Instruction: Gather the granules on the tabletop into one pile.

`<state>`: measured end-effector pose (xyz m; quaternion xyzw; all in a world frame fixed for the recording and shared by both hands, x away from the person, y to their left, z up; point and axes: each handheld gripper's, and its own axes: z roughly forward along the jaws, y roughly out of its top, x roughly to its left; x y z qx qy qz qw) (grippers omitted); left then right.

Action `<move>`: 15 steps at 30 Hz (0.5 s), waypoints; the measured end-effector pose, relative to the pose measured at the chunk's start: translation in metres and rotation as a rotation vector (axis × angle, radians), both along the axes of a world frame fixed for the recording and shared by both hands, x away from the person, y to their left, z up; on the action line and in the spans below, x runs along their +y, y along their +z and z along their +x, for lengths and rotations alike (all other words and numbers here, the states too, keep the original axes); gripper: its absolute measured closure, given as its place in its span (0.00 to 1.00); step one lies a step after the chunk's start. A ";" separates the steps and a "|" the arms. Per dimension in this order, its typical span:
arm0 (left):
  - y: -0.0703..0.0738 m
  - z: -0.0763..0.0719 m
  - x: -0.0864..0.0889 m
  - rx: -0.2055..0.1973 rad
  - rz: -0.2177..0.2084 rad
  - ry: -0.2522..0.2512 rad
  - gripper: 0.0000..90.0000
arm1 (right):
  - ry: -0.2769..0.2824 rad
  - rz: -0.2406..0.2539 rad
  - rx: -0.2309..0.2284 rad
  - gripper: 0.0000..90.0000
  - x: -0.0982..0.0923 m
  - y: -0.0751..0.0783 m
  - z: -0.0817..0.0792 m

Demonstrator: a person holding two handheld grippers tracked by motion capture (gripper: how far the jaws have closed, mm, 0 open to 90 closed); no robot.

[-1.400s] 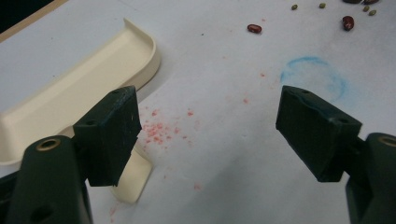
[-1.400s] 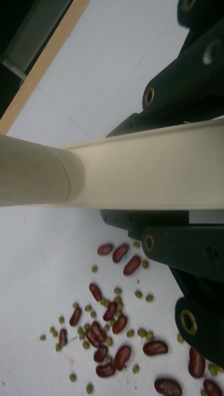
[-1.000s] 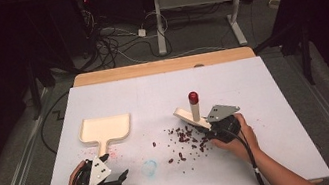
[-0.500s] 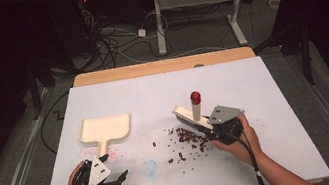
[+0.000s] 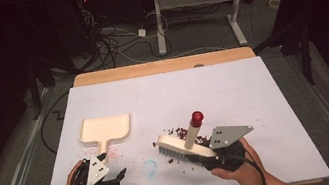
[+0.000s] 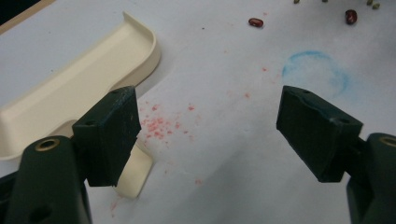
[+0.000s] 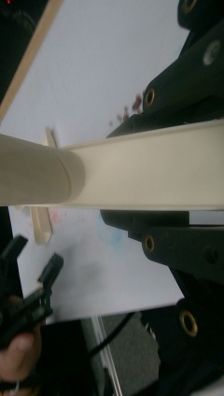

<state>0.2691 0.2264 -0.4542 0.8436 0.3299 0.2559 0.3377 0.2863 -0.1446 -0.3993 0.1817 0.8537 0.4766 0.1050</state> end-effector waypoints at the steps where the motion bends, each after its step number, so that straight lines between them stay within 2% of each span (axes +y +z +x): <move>1: 0.001 0.000 0.000 -0.001 -0.007 0.001 0.23 | 0.017 -0.008 0.007 0.75 0.004 -0.003 -0.003; 3: 0.001 0.000 -0.002 -0.004 -0.010 -0.004 0.23 | 0.044 -0.026 0.026 0.75 0.013 -0.009 -0.008; 4: 0.001 0.000 -0.004 -0.015 0.006 -0.017 0.23 | 0.051 -0.038 0.027 0.75 0.016 -0.011 -0.010; 9: -0.002 0.000 -0.008 0.000 0.028 -0.033 0.23 | 0.077 -0.050 0.070 0.75 0.028 -0.025 -0.012; 12: -0.001 0.000 -0.008 -0.002 0.027 -0.038 0.23 | 0.072 -0.047 0.076 0.75 0.032 -0.031 -0.012; 13: -0.001 0.000 -0.008 -0.003 0.025 -0.039 0.23 | 0.061 -0.060 0.062 0.75 0.033 -0.037 -0.010; 15: -0.001 0.000 -0.009 0.000 0.029 -0.044 0.23 | 0.052 -0.065 0.067 0.75 0.033 -0.039 -0.008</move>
